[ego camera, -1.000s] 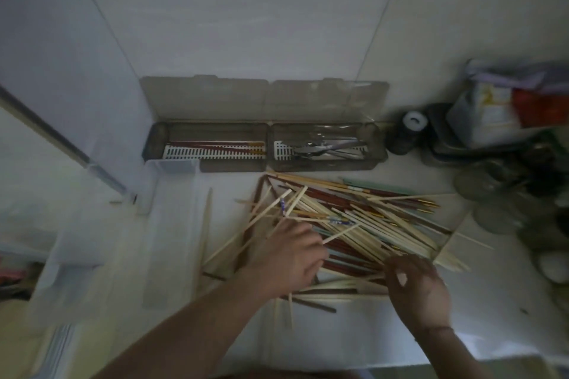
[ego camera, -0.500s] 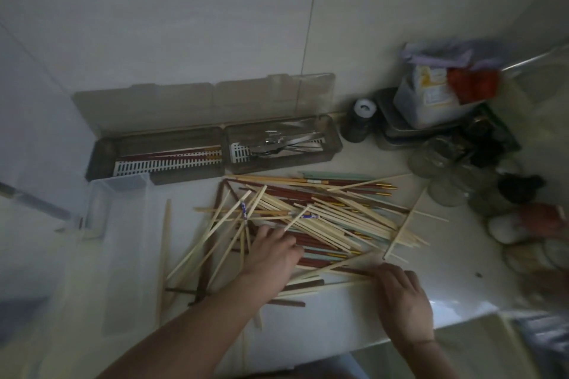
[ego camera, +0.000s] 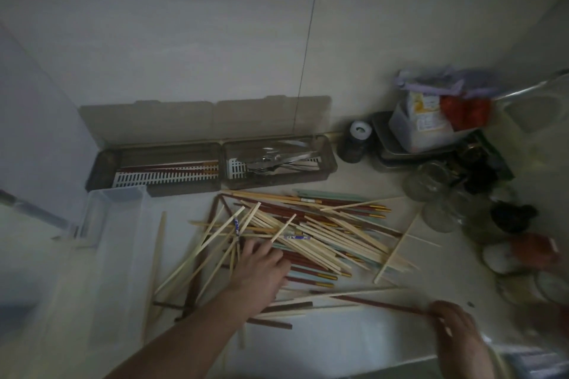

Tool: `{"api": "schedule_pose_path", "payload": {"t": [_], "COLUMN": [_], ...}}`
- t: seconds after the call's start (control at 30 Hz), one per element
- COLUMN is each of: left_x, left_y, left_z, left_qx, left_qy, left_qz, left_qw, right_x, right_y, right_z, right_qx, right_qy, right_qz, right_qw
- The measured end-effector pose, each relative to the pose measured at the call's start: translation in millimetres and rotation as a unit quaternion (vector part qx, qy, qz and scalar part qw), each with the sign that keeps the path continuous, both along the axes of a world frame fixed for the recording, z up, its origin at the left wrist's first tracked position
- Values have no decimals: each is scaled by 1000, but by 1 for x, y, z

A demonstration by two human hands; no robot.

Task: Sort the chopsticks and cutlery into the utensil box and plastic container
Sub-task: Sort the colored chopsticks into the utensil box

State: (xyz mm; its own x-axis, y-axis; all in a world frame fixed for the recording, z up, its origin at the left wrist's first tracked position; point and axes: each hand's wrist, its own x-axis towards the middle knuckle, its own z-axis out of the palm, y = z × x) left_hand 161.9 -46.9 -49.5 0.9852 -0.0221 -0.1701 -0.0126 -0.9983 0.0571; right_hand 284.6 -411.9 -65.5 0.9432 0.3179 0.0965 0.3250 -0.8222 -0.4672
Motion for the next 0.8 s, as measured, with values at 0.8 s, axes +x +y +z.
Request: {"api": "schedule_pose_path", "payload": {"t": [0.8], "left_x": [-83], "left_y": [188], "left_z": [32], "left_qx": [36], "left_qy": [-52], "left_qz": [427], "left_qw": [902], "right_x": [12], "right_y": [440], "right_z": [68], "right_qx": [32], "right_qy": [-29], "right_qz": [206], "right_qw": [978]}}
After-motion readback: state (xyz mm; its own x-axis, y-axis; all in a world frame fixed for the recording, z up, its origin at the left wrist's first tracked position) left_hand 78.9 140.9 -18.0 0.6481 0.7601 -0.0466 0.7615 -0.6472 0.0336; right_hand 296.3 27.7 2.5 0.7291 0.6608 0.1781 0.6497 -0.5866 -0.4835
